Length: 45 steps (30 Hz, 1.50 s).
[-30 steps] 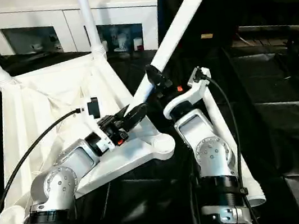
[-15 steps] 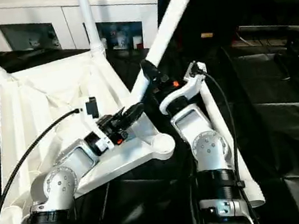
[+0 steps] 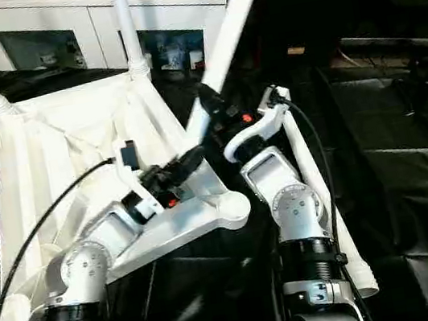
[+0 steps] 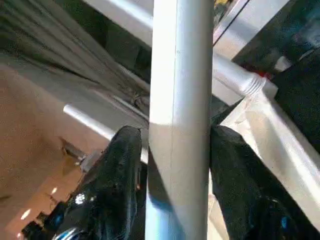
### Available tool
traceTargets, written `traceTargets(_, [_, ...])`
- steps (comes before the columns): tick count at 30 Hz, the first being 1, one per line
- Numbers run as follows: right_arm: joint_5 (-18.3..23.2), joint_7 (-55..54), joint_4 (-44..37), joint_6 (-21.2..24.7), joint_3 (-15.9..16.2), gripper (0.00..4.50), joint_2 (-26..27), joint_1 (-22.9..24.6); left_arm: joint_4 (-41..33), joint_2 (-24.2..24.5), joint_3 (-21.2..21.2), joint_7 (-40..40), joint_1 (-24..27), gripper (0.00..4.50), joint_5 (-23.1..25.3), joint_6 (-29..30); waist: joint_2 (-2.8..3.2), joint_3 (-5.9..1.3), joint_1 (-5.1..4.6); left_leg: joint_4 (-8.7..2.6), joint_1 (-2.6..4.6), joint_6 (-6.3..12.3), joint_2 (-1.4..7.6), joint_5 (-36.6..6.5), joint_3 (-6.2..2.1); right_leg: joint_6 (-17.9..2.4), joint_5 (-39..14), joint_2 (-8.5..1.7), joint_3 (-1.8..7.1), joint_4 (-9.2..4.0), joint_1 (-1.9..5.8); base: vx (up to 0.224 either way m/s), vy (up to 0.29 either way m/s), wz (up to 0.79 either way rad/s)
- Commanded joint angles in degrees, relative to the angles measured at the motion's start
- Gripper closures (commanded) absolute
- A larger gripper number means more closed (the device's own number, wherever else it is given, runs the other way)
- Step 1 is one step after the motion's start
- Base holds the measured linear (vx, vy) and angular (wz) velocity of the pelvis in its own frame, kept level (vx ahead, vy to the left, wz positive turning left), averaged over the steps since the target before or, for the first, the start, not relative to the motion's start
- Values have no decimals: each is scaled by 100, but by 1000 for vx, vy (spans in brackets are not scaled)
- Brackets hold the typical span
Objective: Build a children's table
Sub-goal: Pick table leg
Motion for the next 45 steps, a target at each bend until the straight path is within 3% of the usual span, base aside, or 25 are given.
traceTargets(1, [76,18,31,54,24,196,267,-281,-225,30,96,-72,-134,314,-123,-137,-12,-388,7,-511,-42,170,279,-146,-18,-965,-1344,-369,280,-322,365,0,0,0])
traceTargets(3, [78,-23,53,67,0,179,241,-271,-306,150,207,-114,-197,314,-216,-88,-17,-390,12,-515,-39,132,280,-156,-19,-981,-1351,-372,282,-311,369,0,0,0])
traceTargets(7, [404,-163,133,164,-360,177,129,-263,-488,518,403,-272,-266,314,-363,80,-6,-386,5,-517,-15,93,272,-175,-15,-987,-1314,-358,272,-297,345,0,0,0])
traceTargets(10, [-227,214,36,-56,-94,159,-365,-148,-598,825,403,-410,-240,314,-290,181,-18,-393,20,-511,-36,76,265,-66,-13,-966,-1257,-360,272,-283,369,0,0,0])
traceTargets(12, [-1345,628,-64,-777,461,141,-943,-78,-641,1041,388,-494,-232,314,-210,238,9,-394,45,-490,-24,22,259,31,-6,-949,-1224,-349,262,-277,360,0,0,0])
traceTargets(13, [-2468,869,-3,-1587,1091,141,-1503,-86,-676,1203,366,-549,-233,314,-161,280,29,-401,71,-473,7,-12,255,81,15,-946,-1172,-355,265,-274,338,0,0,0])
traceTargets(14, [-2468,869,-3,-1587,1091,138,-1503,-86,-676,1203,366,-549,-233,314,-161,280,7,-403,82,-465,-1,-51,255,137,6,-939,-1146,-346,256,-267,351,0,0,0])
traceTargets(15, [-3965,1099,231,-2774,1874,116,-2288,-220,-739,1453,334,-631,-240,314,-123,362,18,-393,82,-462,-15,-56,229,55,37,-943,-1165,-336,275,-269,361,0,0,0])
traceTargets(16, [-4625,1064,445,-3410,2115,116,-2657,-410,-787,1597,317,-691,-243,314,-130,439,7,-405,105,-458,-30,-144,257,44,13,-941,-1258,-376,249,-253,364,0,0,0])
traceTargets(17, [-4859,1015,554,-3667,2171,105,-2793,-516,-805,1660,310,-721,-246,314,-138,477,-18,-408,79,-445,-42,-137,211,51,36,-928,-1271,-330,248,-265,383,0,0,0])
traceTargets(18, [-5237,850,711,-3953,2290,99,-3010,-688,-837,1749,287,-778,-243,314,-138,524,-7,-401,73,-443,-28,-77,214,-22,52,-993,-1267,-336,278,-246,366,0,0,0])
traceTargets(19, [-5743,555,858,-4193,2518,99,-3298,-888,-875,1827,263,-819,-229,314,-144,565,-27,-388,65,-452,-61,-65,218,-69,48,-980,-1419,-322,264,-254,380,0,0,0])
traceTargets(21, [-6526,-44,1274,-4435,2902,98,-3796,-1314,-916,2018,226,-932,-203,314,-130,624,-49,-387,36,-432,-40,-31,202,-165,72,-951,-1545,-298,271,-257,359,0,0,0])
traceTargets(24, [-6921,-334,1584,-4487,3122,98,-4038,-1544,-934,2134,194,-994,-191,314,-125,673,-66,-390,9,-415,-49,36,191,-300,78,-904,-1522,-266,273,-231,350,0,0,0])
traceTargets(26, [-7402,-674,1960,-4641,3367,98,-4274,-1755,-1029,2279,92,-1108,-129,314,-115,737,-69,-395,0,-404,-42,53,208,-342,77,-943,-1429,-268,272,-215,336,0,0,0])
traceTargets(29, [-7647,-907,2177,-4781,3459,98,-4398,-1888,-1131,2387,12,-1207,-72,314,-121,818,-104,-425,-5,-374,-82,148,188,-163,88,-1025,-1028,-249,286,-153,372,0,0,0])
traceTargets(32, [-8328,-1361,2834,-5268,3586,98,-4474,-2220,-1342,2639,-131,-1383,30,314,-209,1041,-94,-444,-8,-337,-112,250,172,126,101,-1199,-544,-221,278,-78,353,0,0,0])
traceTargets(35, [-8671,-1738,3258,-5476,3761,98,-4483,-2456,-1469,2834,-253,-1577,100,314,-173,1087,-110,-433,-18,-327,-104,264,177,-61,115,-1222,-718,-232,278,-89,339,0,0,0])
traceTargets(38, [-8960,-2219,3533,-5665,3977,98,-4508,-2617,-1558,2983,-303,-1639,157,314,-188,1161,-144,-398,-32,-319,-109,156,181,-333,123,-1080,-1171,-224,281,-109,310,0,0,0])
traceTargets(39, [-8999,-2333,3602,-5718,4017,98,-4500,-2641,-1550,3020,-287,-1630,168,314,-174,1151,-127,-388,-35,-320,-102,96,180,-451,124,-1010,-1336,-212,280,-125,296,0,0,0])
traceTargets(45, [-9364,-2436,4148,-5630,4240,98,-4429,-2750,-1716,3298,-287,-1983,304,314,-244,1142,-148,-380,-43,-327,-117,-2,187,-595,105,-894,-1538,-211,279,-119,291,0,0,0])
